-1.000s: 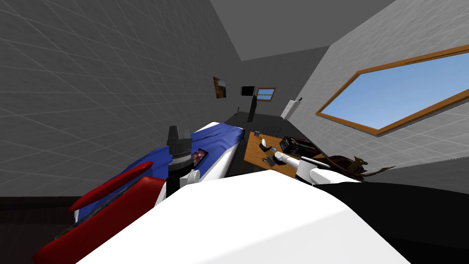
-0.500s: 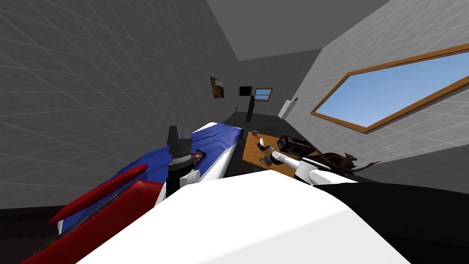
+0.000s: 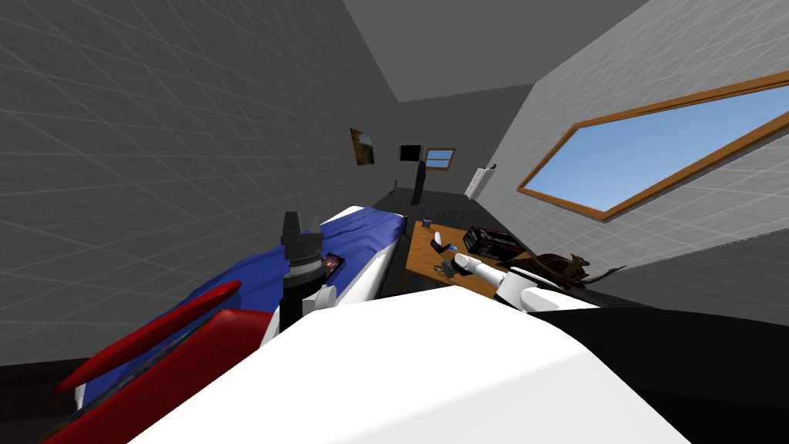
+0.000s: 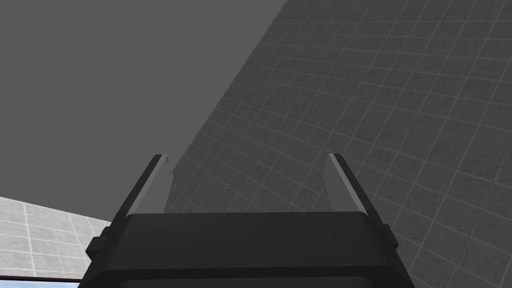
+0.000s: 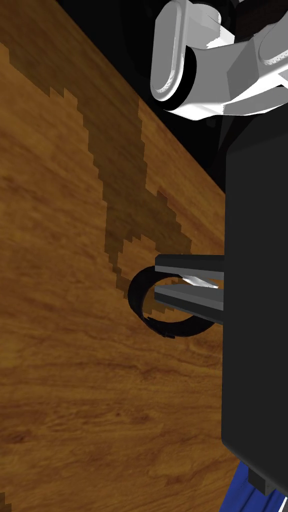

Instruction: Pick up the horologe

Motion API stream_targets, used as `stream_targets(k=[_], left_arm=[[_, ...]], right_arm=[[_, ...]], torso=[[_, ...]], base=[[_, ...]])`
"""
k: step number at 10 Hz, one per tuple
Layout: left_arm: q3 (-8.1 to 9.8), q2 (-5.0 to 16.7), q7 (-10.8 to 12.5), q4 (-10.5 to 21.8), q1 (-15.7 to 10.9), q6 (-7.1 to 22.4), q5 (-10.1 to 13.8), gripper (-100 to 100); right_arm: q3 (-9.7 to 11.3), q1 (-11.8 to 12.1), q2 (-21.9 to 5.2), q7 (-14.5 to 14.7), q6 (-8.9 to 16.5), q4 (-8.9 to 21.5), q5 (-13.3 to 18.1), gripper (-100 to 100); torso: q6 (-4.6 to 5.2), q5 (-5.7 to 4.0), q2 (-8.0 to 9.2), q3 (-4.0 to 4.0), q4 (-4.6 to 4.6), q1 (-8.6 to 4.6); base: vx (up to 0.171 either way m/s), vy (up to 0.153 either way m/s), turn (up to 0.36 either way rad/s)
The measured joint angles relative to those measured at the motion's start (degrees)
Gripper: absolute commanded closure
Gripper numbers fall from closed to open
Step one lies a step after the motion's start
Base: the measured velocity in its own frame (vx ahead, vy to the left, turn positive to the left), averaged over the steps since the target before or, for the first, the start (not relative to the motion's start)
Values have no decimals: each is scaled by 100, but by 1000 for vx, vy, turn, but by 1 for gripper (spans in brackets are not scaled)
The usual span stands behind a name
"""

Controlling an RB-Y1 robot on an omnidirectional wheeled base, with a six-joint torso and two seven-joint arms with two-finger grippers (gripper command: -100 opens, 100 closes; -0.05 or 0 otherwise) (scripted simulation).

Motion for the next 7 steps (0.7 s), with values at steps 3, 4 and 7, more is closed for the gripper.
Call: stream_targets(k=[3,4,7], left_arm=[[0,0,0,0,0,0,0,0],[0,0,0,0,0,0,0,0],[0,0,0,0,0,0,0,0]], right_arm=[[-252,100,22,-365,-182,-392,524,100],[-274,113,22,-414,-199,-444,647,100],[-598,176,102,-690,-386,-760,1143,100]], torso=[[1,0,2,1,1,-2],[1,1,1,1,1,2],[5,2,1,2,2,-2]], base=[[-1,-17,-37],[-1,-18,-76],[1,-19,-49]])
